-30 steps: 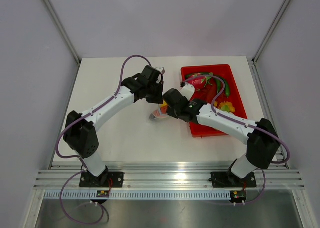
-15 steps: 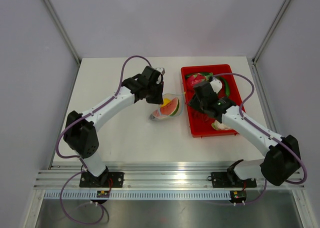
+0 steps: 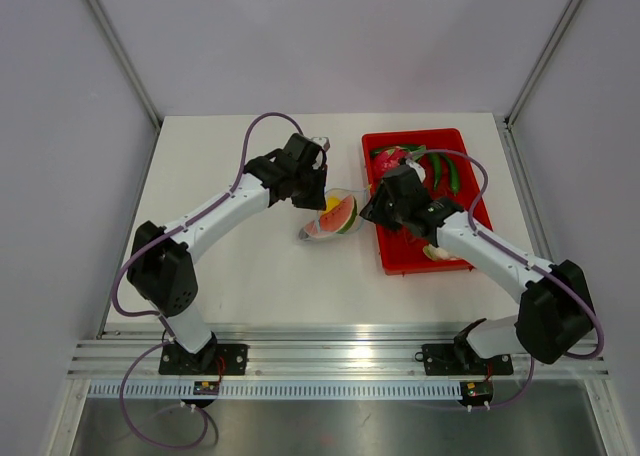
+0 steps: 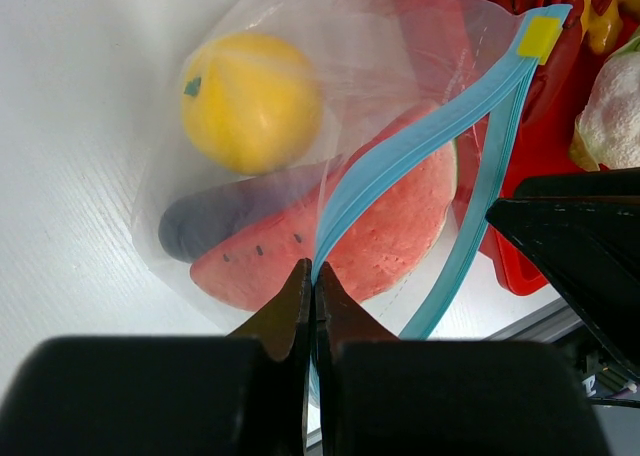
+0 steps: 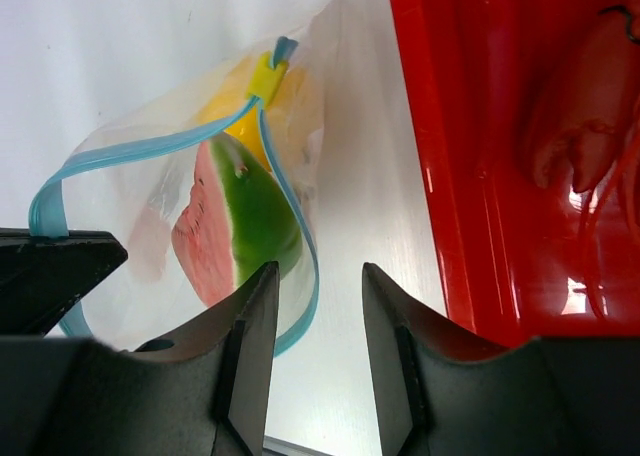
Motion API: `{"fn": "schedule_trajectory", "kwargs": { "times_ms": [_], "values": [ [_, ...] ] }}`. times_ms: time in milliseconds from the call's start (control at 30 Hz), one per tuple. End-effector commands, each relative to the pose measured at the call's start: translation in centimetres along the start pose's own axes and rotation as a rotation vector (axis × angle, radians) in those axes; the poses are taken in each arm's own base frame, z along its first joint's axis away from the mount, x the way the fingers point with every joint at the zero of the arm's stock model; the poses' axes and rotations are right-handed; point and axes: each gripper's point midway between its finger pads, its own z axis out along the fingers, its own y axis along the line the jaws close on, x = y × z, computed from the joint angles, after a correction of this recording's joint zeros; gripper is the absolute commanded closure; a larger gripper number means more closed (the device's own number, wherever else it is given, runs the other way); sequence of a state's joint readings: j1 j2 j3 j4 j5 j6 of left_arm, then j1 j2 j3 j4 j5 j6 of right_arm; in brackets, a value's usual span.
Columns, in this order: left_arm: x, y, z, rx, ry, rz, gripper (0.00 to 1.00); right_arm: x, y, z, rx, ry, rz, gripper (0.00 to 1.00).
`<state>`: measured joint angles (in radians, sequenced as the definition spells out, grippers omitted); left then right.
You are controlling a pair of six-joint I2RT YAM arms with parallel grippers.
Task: Place the food in the zip-top bag and seal the zipper
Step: Place the fake fruit in the zipper food storage bag, then adjust the zipper food storage bag at the center of the board.
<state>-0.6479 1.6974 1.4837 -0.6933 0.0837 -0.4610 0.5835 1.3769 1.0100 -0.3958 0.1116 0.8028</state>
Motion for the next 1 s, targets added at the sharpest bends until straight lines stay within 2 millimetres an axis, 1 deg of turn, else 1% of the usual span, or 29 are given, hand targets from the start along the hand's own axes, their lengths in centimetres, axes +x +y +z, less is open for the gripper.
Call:
{"fn": "schedule_trajectory", "kwargs": {
  "times_ms": [0,67,100,133,200,233,300,333,400,433,467,533,567,600,633,700,733,767,800,833,867,933,967],
  "values": [
    [-1.2,-0.7,-1.3,0.037,-0.051,0.013,1.00,-0.1,2.1,0.6,-0.087,0.014,-0.033,0.55],
    [-1.3,-0.8,-1.3,0.041,-0.051,0.012,1.00,0.6,1.9,1.7,-0.074,0.040,-0.039,0.55],
    [-1.3,-0.8,-1.3,0.043,-0.051,0.014,1.00,0.5,2.0,2.1,-0.073,0.041,-0.043,0.58],
    [-1.3,-0.9,-1.3,0.045,-0.052,0.012,1.00,1.0,1.6,3.1,-0.053,0.060,-0.047,0.63],
    [-1.3,-0.9,-1.4,0.044,-0.051,0.012,1.00,0.8,1.7,3.5,-0.049,0.061,-0.052,0.81],
    [-1.4,-0.9,-1.5,0.042,-0.053,0.014,1.00,0.7,2.0,3.4,-0.055,0.058,-0.052,0.99],
    [-1.5,-0.4,-1.8,0.021,-0.061,0.017,1.00,0.1,2.6,2.7,-0.070,0.035,-0.057,1.00],
    [-1.6,-0.2,-1.9,0.016,-0.065,0.019,1.00,-0.4,3.3,1.7,-0.088,0.011,-0.068,1.00],
    [-2.6,0.9,-2.4,-0.008,-0.091,0.009,1.00,-1.5,4.5,0.2,-0.081,-0.033,-0.099,1.00],
    [-3.1,1.1,-2.8,-0.009,-0.104,0.005,1.00,-1.6,5.5,-0.8,-0.102,-0.039,-0.110,1.00],
    [-4.4,1.7,-3.5,-0.016,-0.127,-0.007,1.00,-2.2,6.5,-1.7,-0.120,-0.048,-0.115,1.00],
    [-5.5,2.2,-4.2,-0.029,-0.148,0.009,1.00,-2.6,8.0,-3.1,-0.152,-0.061,-0.098,1.00],
    [-6.6,2.2,-5.2,-0.038,-0.176,0.019,1.00,-3.0,8.8,-3.8,-0.170,-0.070,-0.086,1.00],
    [-6.9,2.3,-5.5,-0.046,-0.183,0.046,1.00,-2.9,9.1,-4.1,-0.171,-0.061,-0.045,1.00],
    [-7.2,2.4,-5.7,-0.053,-0.189,0.058,1.00,-2.5,9.3,-4.1,-0.174,-0.052,-0.027,1.00],
    [-7.4,3.0,-5.4,-0.080,-0.193,0.088,1.00,-1.4,9.3,-3.3,-0.161,-0.029,0.025,1.00],
    [-7.4,3.0,-5.1,-0.082,-0.191,0.099,1.00,-0.6,8.6,-1.9,-0.122,-0.010,0.035,1.00],
    [-7.5,3.2,-4.3,-0.083,-0.189,0.117,1.00,0.0,7.7,-0.9,-0.083,0.002,0.054,1.00],
    [-7.4,3.3,-4.0,-0.086,-0.181,0.118,1.00,0.3,7.6,-0.2,-0.072,0.010,0.070,1.00],
    [-7.4,3.4,-3.7,-0.091,-0.172,0.119,1.00,1.1,7.1,1.0,-0.044,0.031,0.064,1.00],
    [-7.2,3.5,-3.2,-0.091,-0.156,0.121,1.00,1.3,7.2,1.5,-0.047,0.043,0.075,1.00],
    [-7.1,3.1,-3.1,-0.071,-0.150,0.123,1.00,1.6,7.2,2.3,-0.037,0.047,0.091,1.00],
    [-7.0,2.8,-3.2,-0.052,-0.145,0.125,0.99,1.4,7.5,2.6,-0.050,0.040,0.108,1.00]
  ]
}}
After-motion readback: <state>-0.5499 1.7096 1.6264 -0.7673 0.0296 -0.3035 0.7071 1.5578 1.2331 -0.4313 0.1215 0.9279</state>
